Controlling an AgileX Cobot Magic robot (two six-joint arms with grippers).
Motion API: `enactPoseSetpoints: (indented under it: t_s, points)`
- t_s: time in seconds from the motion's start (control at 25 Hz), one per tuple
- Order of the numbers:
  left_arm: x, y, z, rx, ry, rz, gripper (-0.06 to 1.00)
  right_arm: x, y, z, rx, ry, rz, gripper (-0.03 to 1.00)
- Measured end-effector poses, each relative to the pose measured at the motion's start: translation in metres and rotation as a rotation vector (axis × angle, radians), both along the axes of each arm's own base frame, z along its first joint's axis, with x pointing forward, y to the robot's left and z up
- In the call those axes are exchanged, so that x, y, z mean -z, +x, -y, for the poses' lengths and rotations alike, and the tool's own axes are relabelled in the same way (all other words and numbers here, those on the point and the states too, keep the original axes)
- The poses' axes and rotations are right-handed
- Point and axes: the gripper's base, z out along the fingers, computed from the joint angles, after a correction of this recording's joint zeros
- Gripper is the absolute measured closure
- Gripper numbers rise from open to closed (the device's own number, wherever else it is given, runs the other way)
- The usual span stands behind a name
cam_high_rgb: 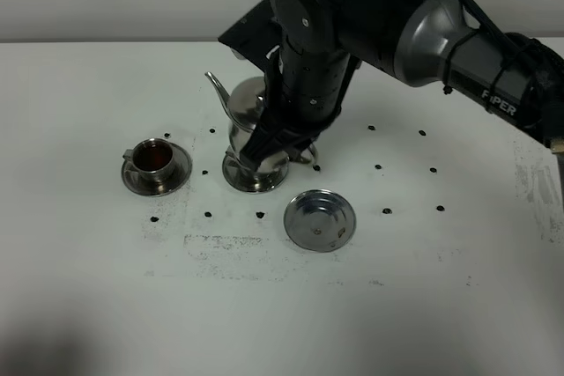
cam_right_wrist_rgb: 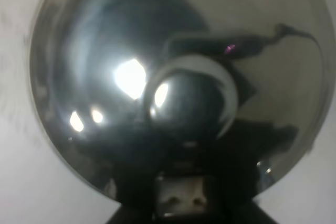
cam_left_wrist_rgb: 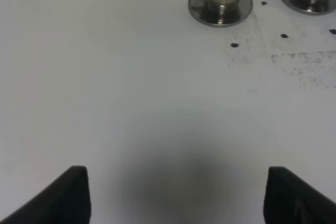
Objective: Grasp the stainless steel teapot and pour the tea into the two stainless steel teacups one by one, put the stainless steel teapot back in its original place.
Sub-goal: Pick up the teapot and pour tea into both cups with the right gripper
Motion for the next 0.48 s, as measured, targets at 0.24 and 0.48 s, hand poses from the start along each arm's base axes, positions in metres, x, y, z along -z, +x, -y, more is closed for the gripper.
enactPoseSetpoints:
  t_s: [0.24,0.48]
  points:
    - [0.000,0.000,0.000,0.000,0.000,0.000,0.28,0.029,-0.023,0.001,0.017,0.079,-0.097,0.79]
    - [0.000,0.000,0.000,0.000,0.000,0.000,0.28,0.040,-0.042,-0.024,-0.033,0.183,-0.070,0.79]
